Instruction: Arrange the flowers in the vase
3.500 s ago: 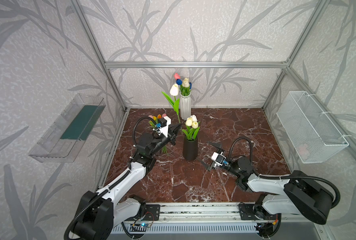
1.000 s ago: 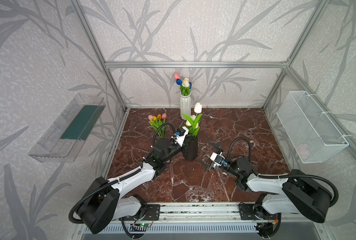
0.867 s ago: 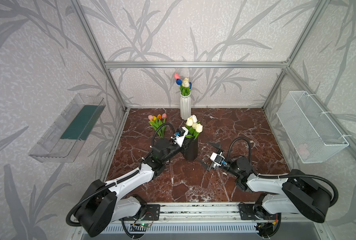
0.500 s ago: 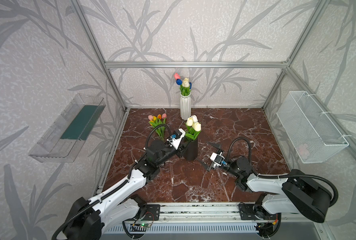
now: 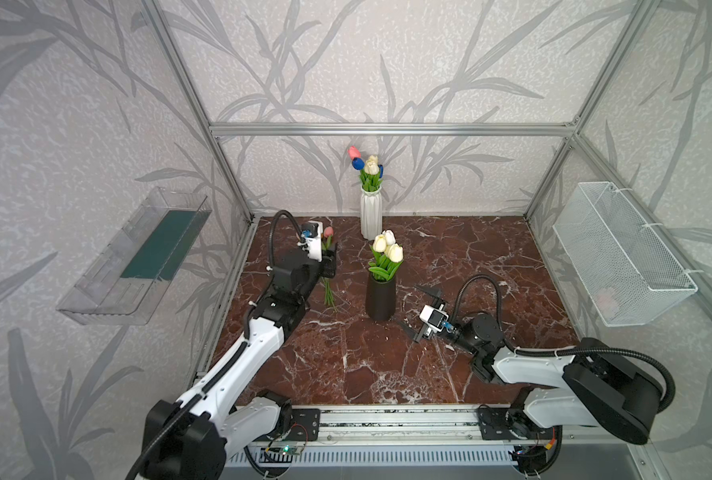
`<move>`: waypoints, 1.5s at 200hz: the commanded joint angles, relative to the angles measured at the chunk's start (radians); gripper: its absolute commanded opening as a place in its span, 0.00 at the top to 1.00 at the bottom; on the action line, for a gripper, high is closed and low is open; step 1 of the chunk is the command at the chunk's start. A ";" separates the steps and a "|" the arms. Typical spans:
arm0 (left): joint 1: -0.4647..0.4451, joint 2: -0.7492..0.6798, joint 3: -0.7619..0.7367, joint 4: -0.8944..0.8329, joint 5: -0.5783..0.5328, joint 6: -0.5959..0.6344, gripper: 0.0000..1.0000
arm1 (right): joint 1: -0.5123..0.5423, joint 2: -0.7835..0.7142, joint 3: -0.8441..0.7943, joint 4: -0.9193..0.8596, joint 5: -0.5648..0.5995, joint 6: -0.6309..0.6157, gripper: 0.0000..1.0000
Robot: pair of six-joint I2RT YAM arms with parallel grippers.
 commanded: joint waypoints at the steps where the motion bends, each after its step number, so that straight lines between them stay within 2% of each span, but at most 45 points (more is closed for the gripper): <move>1: 0.077 0.174 0.138 -0.291 -0.102 -0.161 0.53 | 0.008 -0.003 -0.003 0.042 0.010 -0.005 0.05; 18: 0.106 0.341 0.253 -0.416 -0.018 -0.140 0.60 | 0.008 0.000 -0.003 0.042 0.010 -0.006 0.05; 36: 0.103 0.493 0.367 -0.531 0.074 -0.054 0.63 | 0.009 0.001 -0.005 0.043 0.013 -0.011 0.05; 54: 0.101 0.636 0.506 -0.695 0.100 -0.061 0.75 | 0.009 -0.002 -0.005 0.044 0.015 -0.013 0.05; 89: 0.088 0.799 0.613 -0.798 0.109 -0.051 0.70 | 0.009 -0.001 -0.006 0.043 0.014 -0.015 0.05; 171: 0.066 0.895 0.641 -0.821 0.073 -0.086 0.71 | 0.011 -0.001 -0.006 0.042 0.017 -0.017 0.05; 191: 0.066 0.915 0.652 -0.828 0.062 -0.082 0.77 | 0.011 -0.002 -0.006 0.043 0.018 -0.018 0.05; 245: 0.066 0.934 0.671 -0.819 0.053 -0.075 0.77 | 0.011 0.003 -0.005 0.043 0.017 -0.016 0.05; 260: 0.066 0.943 0.684 -0.828 0.052 -0.070 0.86 | 0.010 0.002 -0.005 0.043 0.016 -0.016 0.05; 300: 0.063 0.919 0.699 -0.847 0.039 -0.067 0.94 | 0.011 -0.004 -0.006 0.042 0.019 -0.019 0.05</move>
